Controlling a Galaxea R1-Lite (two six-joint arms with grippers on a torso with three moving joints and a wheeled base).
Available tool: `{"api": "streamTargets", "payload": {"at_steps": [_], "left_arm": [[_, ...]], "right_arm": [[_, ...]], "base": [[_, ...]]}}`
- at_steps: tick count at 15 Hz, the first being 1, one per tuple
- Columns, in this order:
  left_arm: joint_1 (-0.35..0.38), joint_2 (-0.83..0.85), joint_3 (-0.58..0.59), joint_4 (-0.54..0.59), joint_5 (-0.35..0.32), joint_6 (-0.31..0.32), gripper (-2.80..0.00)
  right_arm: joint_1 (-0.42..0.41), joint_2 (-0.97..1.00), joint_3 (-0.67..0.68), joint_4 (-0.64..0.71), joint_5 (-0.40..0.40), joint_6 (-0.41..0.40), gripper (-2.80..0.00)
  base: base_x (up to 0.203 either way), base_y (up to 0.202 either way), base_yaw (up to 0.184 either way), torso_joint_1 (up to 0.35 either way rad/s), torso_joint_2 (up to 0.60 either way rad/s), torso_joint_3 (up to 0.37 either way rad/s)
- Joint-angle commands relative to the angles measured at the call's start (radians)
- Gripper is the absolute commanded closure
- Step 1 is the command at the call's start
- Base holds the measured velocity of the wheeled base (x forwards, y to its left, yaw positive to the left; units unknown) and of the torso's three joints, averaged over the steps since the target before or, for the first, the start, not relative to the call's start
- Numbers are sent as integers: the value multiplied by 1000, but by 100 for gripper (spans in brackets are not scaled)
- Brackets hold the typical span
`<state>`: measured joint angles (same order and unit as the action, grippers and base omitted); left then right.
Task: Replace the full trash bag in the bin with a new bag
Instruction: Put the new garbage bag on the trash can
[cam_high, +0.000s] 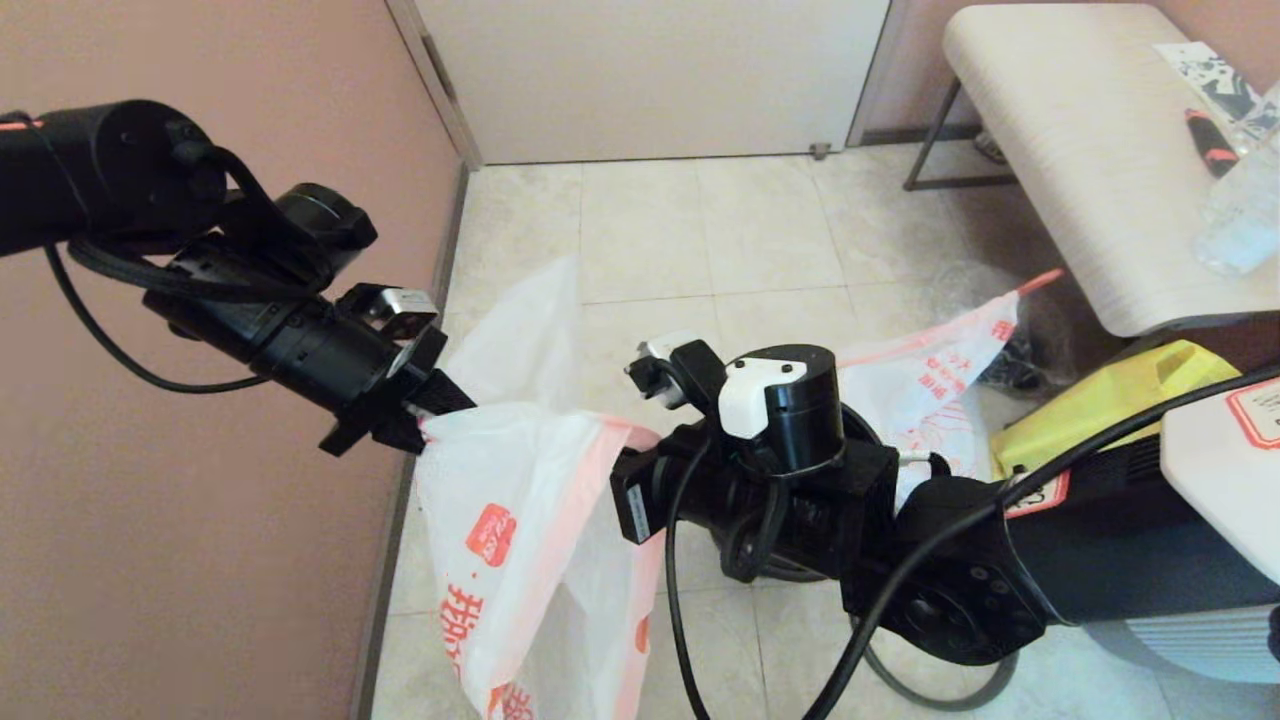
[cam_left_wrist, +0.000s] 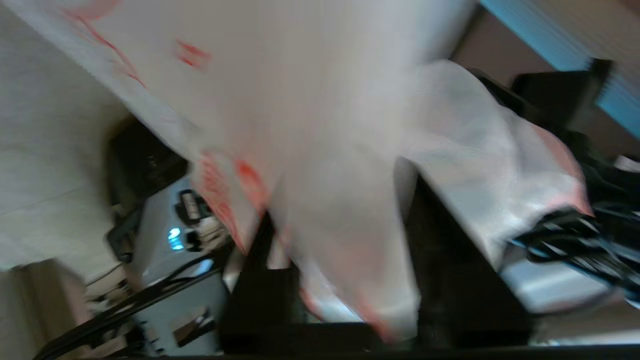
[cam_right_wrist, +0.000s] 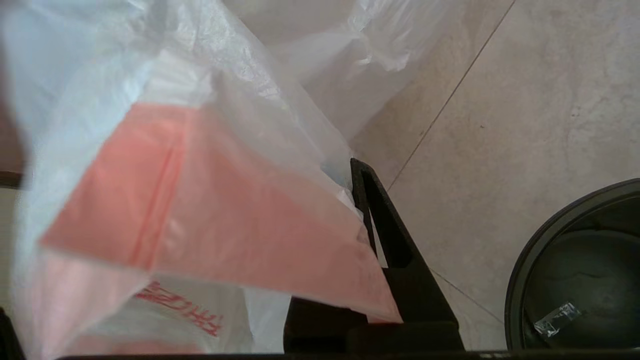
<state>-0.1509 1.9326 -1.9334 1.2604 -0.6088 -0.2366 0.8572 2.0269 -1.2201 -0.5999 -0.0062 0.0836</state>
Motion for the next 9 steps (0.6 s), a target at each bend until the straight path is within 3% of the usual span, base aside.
{"api": "streamTargets", "payload": {"at_steps": [1, 6, 9], "left_arm": [[10, -19, 2, 7, -13, -3, -280], [99, -41, 6, -6, -130, -6, -280], [116, -41, 77, -9, -133, -2, -280]], "right_arm": [[0, -45, 10, 17, 1, 1, 0], [-9, -244, 56, 128, 5, 48, 0], [-56, -401, 71, 226, 28, 64, 0]], "base": [[0, 0, 0, 0, 0, 0], [0, 0, 0, 0, 0, 0], [0, 0, 0, 0, 0, 0]]}}
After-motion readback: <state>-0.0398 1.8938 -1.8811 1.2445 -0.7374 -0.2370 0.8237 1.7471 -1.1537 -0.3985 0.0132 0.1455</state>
